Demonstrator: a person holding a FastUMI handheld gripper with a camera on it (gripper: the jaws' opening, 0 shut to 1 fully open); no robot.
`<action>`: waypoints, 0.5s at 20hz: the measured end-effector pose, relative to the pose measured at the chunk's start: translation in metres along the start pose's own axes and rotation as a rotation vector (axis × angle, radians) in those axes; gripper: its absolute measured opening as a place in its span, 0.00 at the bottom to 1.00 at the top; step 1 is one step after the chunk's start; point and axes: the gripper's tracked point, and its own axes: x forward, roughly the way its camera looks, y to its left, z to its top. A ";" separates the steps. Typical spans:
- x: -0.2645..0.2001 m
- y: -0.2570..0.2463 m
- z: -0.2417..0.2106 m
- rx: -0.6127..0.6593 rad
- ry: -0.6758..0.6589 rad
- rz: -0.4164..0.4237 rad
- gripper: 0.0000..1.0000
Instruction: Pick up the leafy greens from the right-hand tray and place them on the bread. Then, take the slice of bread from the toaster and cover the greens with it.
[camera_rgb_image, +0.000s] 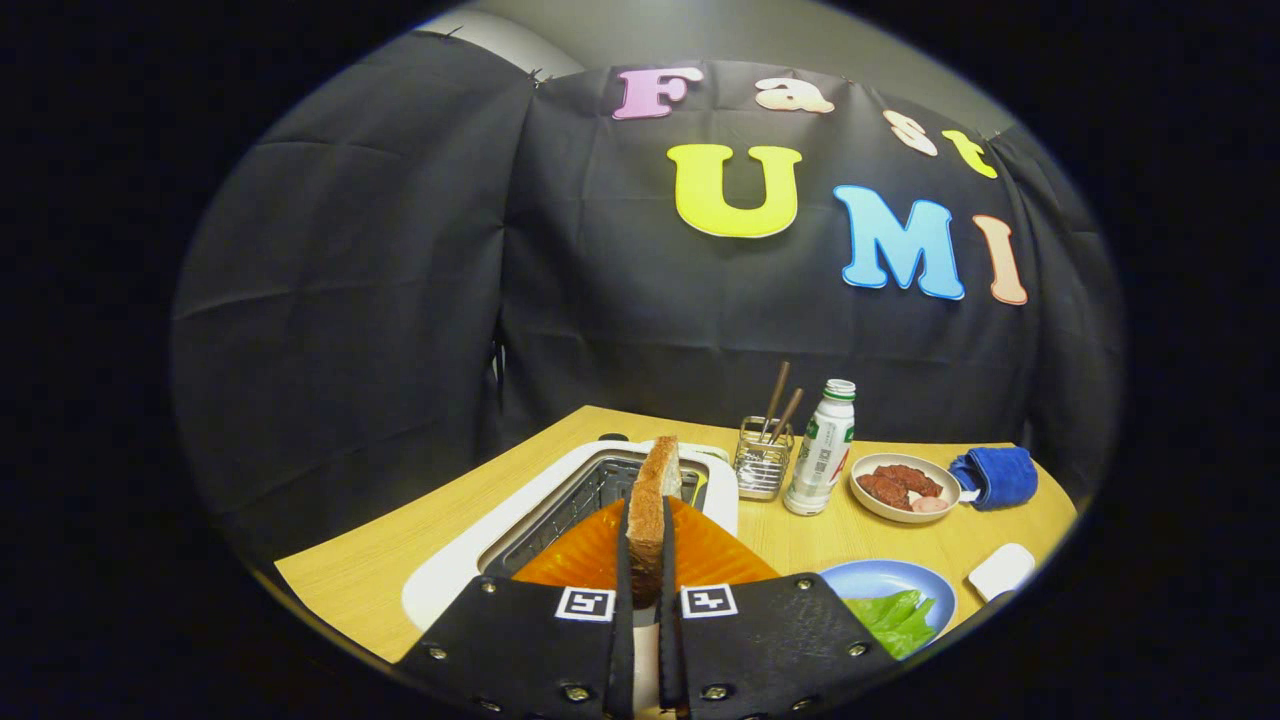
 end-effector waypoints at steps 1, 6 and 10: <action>0.000 0.000 0.002 0.013 -0.005 0.007 0.10; -0.009 -0.002 0.023 0.066 -0.019 0.050 0.10; -0.020 -0.004 0.049 0.089 -0.066 0.067 0.10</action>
